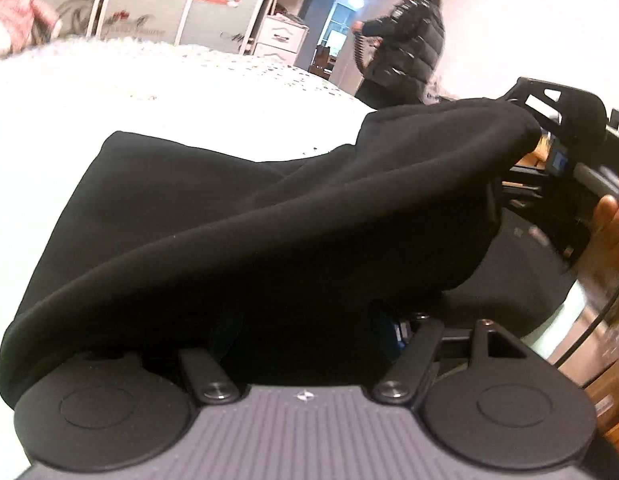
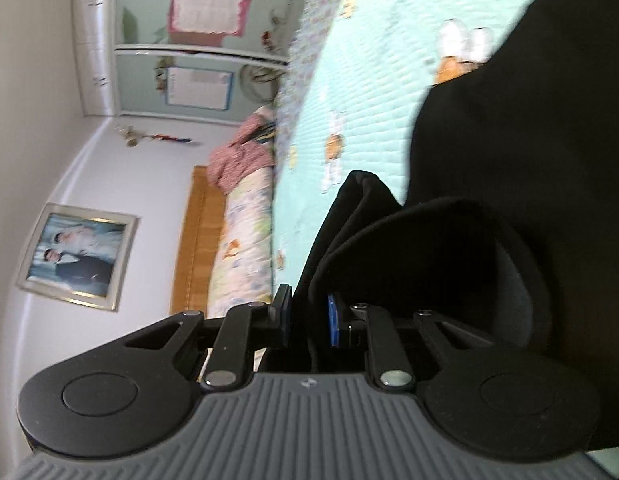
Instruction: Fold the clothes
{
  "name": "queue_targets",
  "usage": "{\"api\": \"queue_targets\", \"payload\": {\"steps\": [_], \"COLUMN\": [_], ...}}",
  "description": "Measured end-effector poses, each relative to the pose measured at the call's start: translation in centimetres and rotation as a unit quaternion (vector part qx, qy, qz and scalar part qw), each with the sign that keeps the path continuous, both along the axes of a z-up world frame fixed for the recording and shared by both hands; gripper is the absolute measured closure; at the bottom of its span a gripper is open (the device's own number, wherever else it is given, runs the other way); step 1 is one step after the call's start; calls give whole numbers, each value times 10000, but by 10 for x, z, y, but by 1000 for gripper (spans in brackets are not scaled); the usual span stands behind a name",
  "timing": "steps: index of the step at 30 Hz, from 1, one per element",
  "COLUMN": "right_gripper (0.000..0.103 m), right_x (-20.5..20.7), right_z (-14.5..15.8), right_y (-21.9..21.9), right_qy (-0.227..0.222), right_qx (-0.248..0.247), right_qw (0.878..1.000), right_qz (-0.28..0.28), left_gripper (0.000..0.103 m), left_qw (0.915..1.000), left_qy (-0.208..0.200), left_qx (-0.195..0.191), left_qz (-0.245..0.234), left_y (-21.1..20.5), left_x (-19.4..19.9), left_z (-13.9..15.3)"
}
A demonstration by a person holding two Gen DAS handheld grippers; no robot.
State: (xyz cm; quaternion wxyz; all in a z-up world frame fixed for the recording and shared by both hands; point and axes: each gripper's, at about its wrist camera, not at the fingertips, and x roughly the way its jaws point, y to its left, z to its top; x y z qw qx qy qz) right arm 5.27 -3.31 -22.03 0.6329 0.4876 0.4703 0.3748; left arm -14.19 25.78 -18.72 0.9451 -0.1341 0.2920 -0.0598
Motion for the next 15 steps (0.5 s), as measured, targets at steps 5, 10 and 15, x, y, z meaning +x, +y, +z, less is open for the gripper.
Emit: {"api": "queue_targets", "payload": {"steps": [5,10,15], "right_gripper": [83,64,37], "right_x": [-12,-21,-14], "right_z": [-14,-35,-31], "right_y": [-18,-32,-18], "right_qy": [150,577,430], "right_qx": [-163,-138,-293], "right_qw": [9998,9982,9985], "right_qz": [-18,-23,186], "left_gripper": [31,31,31], "left_qw": [9974,9970,9969], "left_qy": [-163,-166,-256], "left_qx": [696,760,734], "left_qz": [-55,-40,-82], "left_y": [-19,-12,0], "left_x": [-3,-4,-11], "left_z": [-5,-4,-10]}}
